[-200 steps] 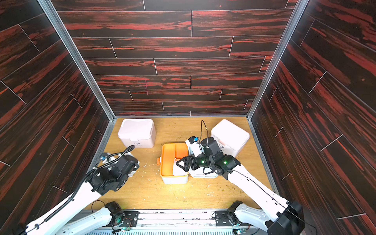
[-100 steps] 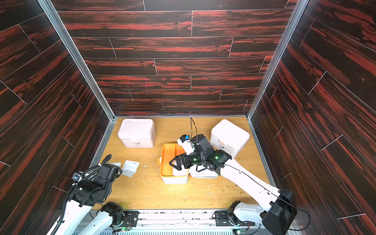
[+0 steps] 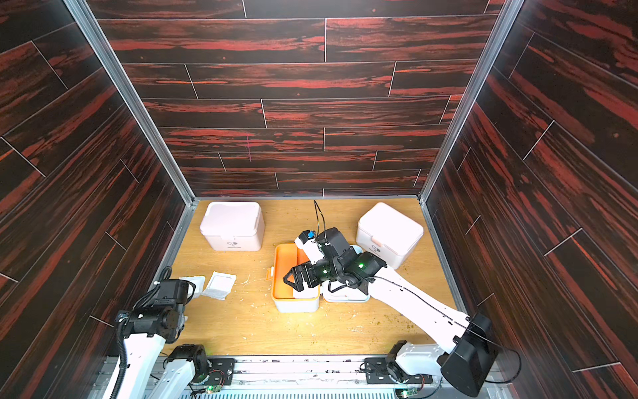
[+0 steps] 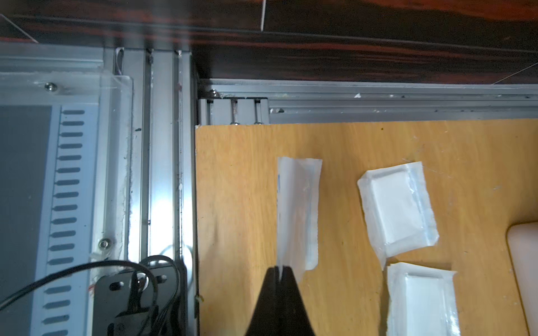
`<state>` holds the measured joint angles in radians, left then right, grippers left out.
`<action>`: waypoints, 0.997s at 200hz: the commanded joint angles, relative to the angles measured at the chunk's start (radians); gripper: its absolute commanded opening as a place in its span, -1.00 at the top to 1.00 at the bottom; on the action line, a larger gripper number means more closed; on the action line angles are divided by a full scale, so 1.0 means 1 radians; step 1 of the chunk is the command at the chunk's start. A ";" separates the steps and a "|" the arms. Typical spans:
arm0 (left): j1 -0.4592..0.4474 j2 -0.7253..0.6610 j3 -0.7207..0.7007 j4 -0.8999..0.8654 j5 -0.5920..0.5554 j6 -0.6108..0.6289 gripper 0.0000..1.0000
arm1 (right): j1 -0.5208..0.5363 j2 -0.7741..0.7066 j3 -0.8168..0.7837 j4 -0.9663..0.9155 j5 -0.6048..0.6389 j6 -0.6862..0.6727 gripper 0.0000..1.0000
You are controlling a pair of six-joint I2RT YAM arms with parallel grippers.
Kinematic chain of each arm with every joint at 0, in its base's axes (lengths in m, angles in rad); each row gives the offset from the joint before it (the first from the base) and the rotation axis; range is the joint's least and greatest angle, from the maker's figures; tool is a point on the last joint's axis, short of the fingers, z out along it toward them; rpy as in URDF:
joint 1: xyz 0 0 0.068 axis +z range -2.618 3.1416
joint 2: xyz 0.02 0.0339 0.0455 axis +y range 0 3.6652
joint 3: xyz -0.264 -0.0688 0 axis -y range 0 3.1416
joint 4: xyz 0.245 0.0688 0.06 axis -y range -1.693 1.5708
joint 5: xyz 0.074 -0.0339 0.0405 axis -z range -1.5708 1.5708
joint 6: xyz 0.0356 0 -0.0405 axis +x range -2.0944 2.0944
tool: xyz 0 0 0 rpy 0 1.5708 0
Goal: Open first aid kits and take out gauze
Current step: Place the gauze at the center of the board.
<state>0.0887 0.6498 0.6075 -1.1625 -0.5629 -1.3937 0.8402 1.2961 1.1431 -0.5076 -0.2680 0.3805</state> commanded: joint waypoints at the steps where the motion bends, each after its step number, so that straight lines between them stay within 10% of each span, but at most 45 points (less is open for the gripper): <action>1: 0.043 0.033 -0.030 0.018 0.050 0.027 1.00 | 0.011 0.027 0.030 -0.020 0.014 -0.008 -0.98; 147: 0.129 0.175 -0.104 0.229 0.073 0.073 0.97 | 0.018 0.054 0.033 -0.016 0.023 -0.008 -0.98; 199: 0.131 0.143 -0.075 0.176 0.036 0.086 0.35 | 0.017 0.054 0.026 -0.007 0.021 -0.007 -0.97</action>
<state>0.2134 0.8200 0.5056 -0.9329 -0.4854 -1.3094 0.8520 1.3262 1.1549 -0.5156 -0.2493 0.3805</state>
